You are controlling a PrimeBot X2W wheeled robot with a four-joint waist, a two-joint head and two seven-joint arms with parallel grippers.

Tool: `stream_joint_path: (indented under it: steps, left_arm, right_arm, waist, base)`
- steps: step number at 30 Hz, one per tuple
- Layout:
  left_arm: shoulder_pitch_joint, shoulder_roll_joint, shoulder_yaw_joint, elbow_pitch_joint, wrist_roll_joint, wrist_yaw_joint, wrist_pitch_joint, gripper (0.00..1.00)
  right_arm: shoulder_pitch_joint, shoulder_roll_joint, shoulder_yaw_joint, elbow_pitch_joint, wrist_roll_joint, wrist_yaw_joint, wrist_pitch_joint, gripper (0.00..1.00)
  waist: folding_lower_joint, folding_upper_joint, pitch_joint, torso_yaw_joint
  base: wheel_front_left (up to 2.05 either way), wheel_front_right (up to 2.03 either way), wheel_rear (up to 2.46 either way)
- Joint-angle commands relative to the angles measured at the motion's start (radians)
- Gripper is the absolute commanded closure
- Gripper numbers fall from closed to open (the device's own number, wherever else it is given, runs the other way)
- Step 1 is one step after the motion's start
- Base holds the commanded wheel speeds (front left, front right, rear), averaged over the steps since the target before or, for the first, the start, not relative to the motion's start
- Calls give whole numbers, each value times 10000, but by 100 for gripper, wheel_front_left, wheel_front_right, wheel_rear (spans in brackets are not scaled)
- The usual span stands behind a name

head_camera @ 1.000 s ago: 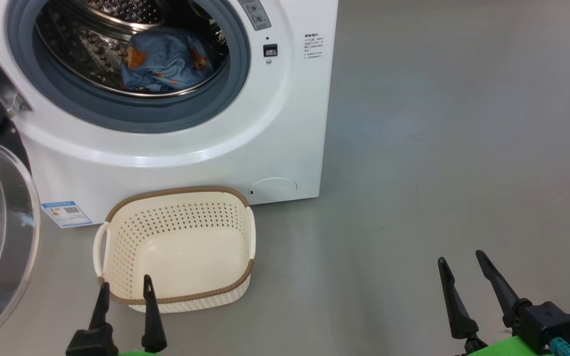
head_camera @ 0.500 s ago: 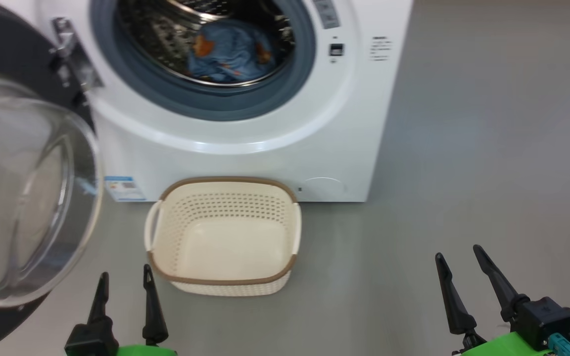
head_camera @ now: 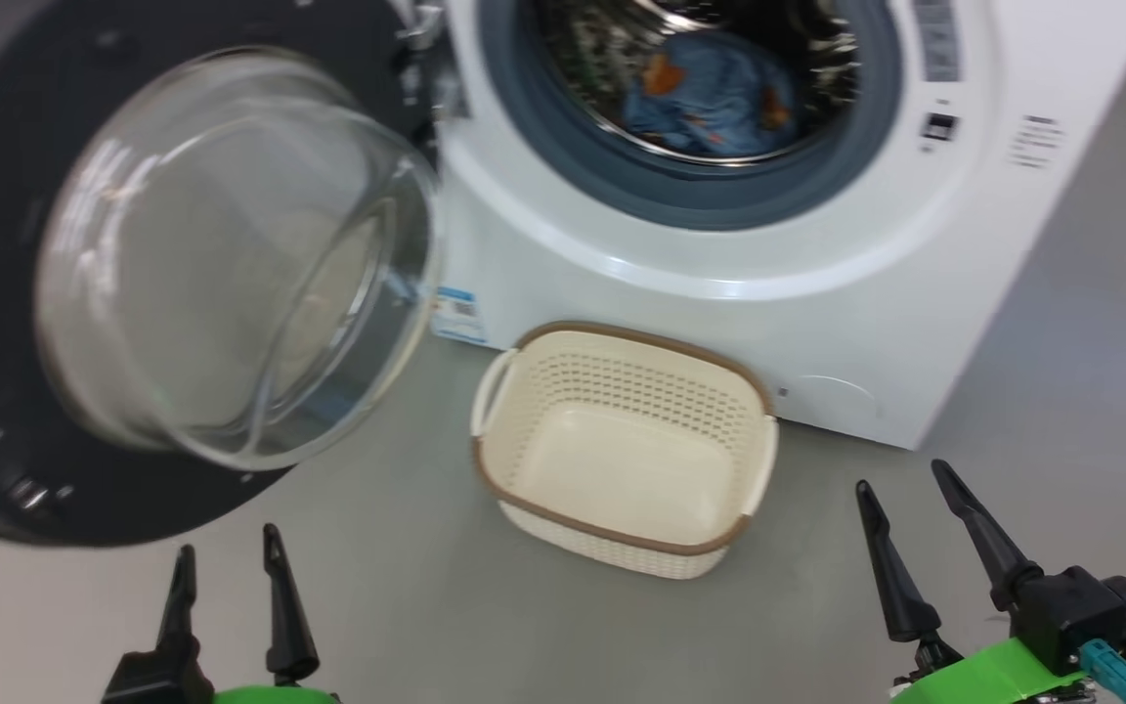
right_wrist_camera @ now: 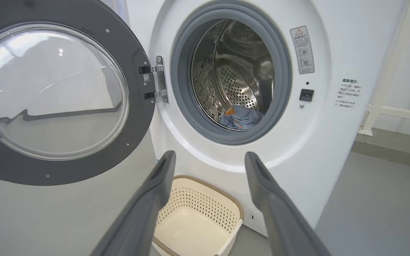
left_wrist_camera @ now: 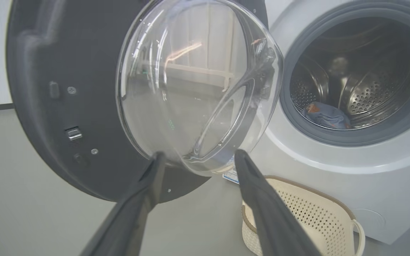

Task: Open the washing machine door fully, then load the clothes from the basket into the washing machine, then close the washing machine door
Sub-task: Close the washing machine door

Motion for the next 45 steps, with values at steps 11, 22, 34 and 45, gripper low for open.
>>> stream_joint_path:
  steps: [11,22,34,45]
  left_arm:
    - [383,116,985,-1158,-206,1073,-65,0]
    - [603,116,885,-1505,-80,1468,-65,0]
    - [260,116,2646,-1605,-2784,963,-65,100]
    - [-2824,396,6872,2173,-6303,-2045,-54,100]
  right_arm:
    - [-1465,-535,1887,239,138,16,-49,0]
    - [-1592,-729,2138,313,442,16,-49,0]
    - [-1272,-595,1856,221,453,16,-49,0]
    - [-669,-190,1404,175,326,16,-49,0]
  waist:
    - [0,0,187,1524]
    - [0,0,122,1476]
    - [0,0,-41,1402]
    - [0,0,-387,1154]
  base:
    - [-1,-1,-1]
    - [-14,-14,-14]
    - [0,0,0]
    - [0,0,0]
